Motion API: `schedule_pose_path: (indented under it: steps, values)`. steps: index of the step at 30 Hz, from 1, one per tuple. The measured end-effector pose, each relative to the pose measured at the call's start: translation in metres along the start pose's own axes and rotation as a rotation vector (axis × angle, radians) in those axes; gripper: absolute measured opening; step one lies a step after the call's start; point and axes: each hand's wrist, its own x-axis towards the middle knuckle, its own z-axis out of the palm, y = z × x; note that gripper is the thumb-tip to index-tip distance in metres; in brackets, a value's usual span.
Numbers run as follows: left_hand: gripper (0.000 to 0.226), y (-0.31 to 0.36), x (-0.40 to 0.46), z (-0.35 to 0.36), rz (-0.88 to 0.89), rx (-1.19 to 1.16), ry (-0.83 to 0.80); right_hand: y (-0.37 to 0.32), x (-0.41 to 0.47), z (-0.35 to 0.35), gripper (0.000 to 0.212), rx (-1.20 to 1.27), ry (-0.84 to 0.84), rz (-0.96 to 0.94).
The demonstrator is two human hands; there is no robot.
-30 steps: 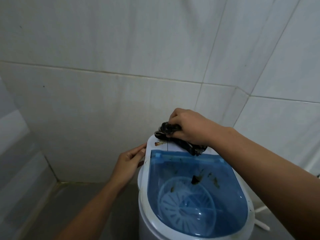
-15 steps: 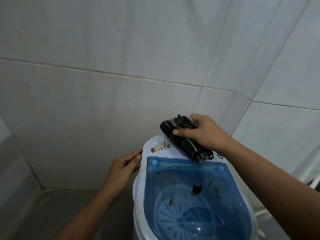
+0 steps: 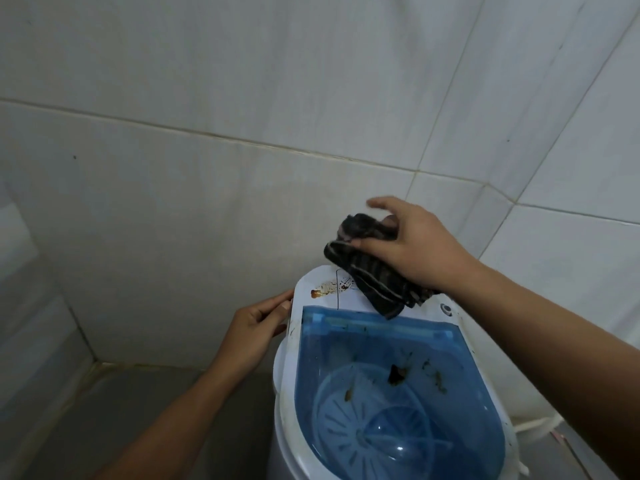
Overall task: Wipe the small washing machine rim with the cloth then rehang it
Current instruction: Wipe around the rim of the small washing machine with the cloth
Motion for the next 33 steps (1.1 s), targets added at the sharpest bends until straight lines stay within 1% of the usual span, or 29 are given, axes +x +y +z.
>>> schedule_pose_path:
  steps: [2,3,5,7,9,11,14,15,16,18,21,22,24,26,28,33]
  values:
    - [0.030,0.002,-0.001,0.001,0.000,0.001,0.002,-0.006,-0.005,0.011,0.041,-0.102,0.029,-0.164]
    - [0.030,0.004,-0.002,0.002,0.000,0.001,0.002,-0.008,-0.007,0.018,0.039,-0.137,0.020,-0.241]
    - [0.030,0.007,-0.003,0.003,-0.004,-0.002,0.005,-0.011,-0.010,0.032,0.041,-0.267,-0.038,-0.370]
    - [0.028,0.009,-0.004,0.004,-0.009,-0.012,0.010,-0.012,-0.011,0.042,0.044,-0.446,-0.107,-0.439]
    - [0.028,0.011,-0.005,0.004,-0.005,0.003,0.006,-0.013,-0.012,0.047,0.046,-0.564,-0.151,-0.453]
    - [0.028,0.011,-0.005,0.004,0.000,0.010,-0.001,-0.011,-0.015,0.048,0.052,-0.618,-0.158,-0.474]
    - [0.028,0.012,-0.004,0.004,-0.011,-0.006,0.002,-0.005,-0.025,0.049,0.078,-0.642,-0.182,-0.452]
    - [0.028,0.012,-0.004,0.004,-0.012,-0.002,0.003,-0.003,-0.027,0.052,0.081,-0.650,-0.176,-0.450]
    - [0.029,0.012,-0.004,0.003,-0.013,0.001,0.005,0.000,-0.029,0.055,0.079,-0.665,-0.156,-0.453]
    - [0.029,0.011,-0.005,0.003,-0.016,0.002,-0.002,0.002,-0.032,0.062,0.068,-0.655,-0.101,-0.469]
    - [0.029,0.011,-0.005,0.003,-0.022,0.016,-0.003,0.001,-0.031,0.065,0.046,-0.530,-0.064,-0.447]
    - [0.029,0.011,-0.005,0.003,-0.027,0.016,0.002,0.000,-0.031,0.064,0.042,-0.499,-0.066,-0.437]
    - [0.028,0.010,-0.004,0.003,-0.034,0.015,0.008,-0.001,-0.032,0.061,0.047,-0.494,-0.083,-0.438]
    - [0.028,0.010,-0.003,0.002,-0.038,0.017,0.006,0.000,-0.034,0.057,0.062,-0.543,-0.146,-0.451]
    - [0.028,0.009,-0.003,0.002,-0.042,0.014,0.007,0.003,-0.035,0.055,0.069,-0.601,-0.191,-0.476]
    - [0.027,0.011,-0.004,0.003,-0.053,0.011,-0.014,0.005,-0.032,0.060,0.058,-0.631,-0.173,-0.551]
